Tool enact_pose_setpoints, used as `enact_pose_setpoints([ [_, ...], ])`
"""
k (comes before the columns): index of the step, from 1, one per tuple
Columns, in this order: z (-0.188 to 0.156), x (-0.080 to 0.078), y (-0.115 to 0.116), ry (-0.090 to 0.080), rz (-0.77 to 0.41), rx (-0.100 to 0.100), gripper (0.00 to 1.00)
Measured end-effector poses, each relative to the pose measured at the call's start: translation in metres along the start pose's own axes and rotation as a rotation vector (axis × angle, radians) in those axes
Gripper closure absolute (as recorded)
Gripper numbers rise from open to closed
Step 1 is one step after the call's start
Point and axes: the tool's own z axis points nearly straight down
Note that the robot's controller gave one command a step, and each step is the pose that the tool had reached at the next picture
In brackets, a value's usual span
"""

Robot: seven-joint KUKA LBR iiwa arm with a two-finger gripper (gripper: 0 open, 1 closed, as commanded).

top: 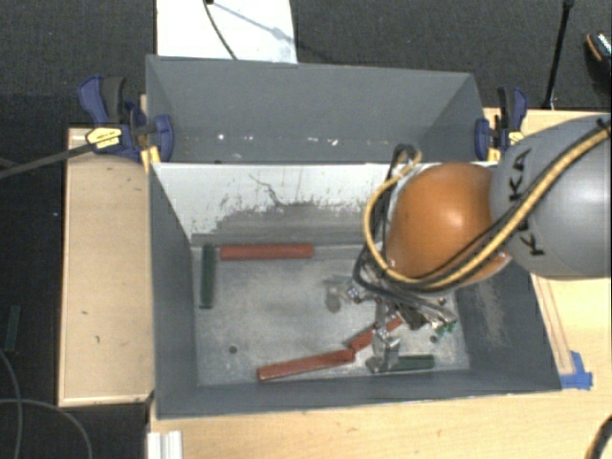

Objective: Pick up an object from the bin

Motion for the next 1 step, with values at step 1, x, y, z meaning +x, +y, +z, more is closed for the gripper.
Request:
enact_pose_setpoints([
  [1,0.073,-0.0132,-0.052,0.001,-0.418,-0.001,0.0],
])
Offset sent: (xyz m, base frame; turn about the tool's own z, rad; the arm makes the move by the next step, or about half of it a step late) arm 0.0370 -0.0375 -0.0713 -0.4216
